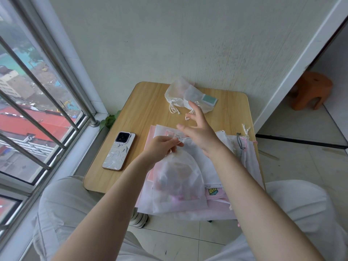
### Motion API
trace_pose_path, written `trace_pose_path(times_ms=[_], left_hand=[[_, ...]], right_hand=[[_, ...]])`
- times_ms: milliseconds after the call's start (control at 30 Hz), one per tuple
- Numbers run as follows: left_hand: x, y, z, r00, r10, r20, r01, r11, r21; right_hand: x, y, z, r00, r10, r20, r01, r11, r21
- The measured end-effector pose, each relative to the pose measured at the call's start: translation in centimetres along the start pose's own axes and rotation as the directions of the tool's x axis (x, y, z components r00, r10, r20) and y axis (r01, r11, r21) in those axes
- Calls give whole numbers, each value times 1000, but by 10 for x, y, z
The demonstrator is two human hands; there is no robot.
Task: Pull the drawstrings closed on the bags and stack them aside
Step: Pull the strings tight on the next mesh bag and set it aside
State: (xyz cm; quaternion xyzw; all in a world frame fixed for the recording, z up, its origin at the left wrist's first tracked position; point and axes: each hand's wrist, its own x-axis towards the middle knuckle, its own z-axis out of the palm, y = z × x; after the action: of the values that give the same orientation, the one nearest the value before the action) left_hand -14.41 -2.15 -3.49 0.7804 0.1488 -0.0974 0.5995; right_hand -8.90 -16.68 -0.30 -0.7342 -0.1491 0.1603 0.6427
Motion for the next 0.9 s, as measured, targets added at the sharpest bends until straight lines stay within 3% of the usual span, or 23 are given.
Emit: trace_pose_path(times_ms=[167, 267, 367, 467, 567, 700, 900], left_hand=[[0, 3, -2, 995, -102, -21, 97, 983, -154], [1, 1, -2, 990, -142, -10, 139, 980, -139], [3, -2, -2, 990, -140, -19, 137, 982, -132], [6, -10, -6, 990, -105, -96, 90, 984, -151], [5, -14, -3, 991, -45, -123, 26, 988, -155], [5, -13, 5, 987, 22, -156, -49, 984, -172], [2, -11, 3, 970, 87, -229, -116, 986, -117]], right_hand=[[-6, 27, 5, 995, 91, 34, -79, 962, -260], [-8, 33, 9, 999, 30, 13, -23, 924, -381], [-4, 36, 7, 998, 25, 57, 5, 875, -484], [-2, 34, -4, 987, 133, 93, -57, 821, -567], [-6, 28, -7, 969, 196, 149, -91, 847, -525], [-8, 29, 4, 983, 115, 145, -64, 946, -319], [-8, 29, 12, 1000, 14, -13, -18, 896, -444]])
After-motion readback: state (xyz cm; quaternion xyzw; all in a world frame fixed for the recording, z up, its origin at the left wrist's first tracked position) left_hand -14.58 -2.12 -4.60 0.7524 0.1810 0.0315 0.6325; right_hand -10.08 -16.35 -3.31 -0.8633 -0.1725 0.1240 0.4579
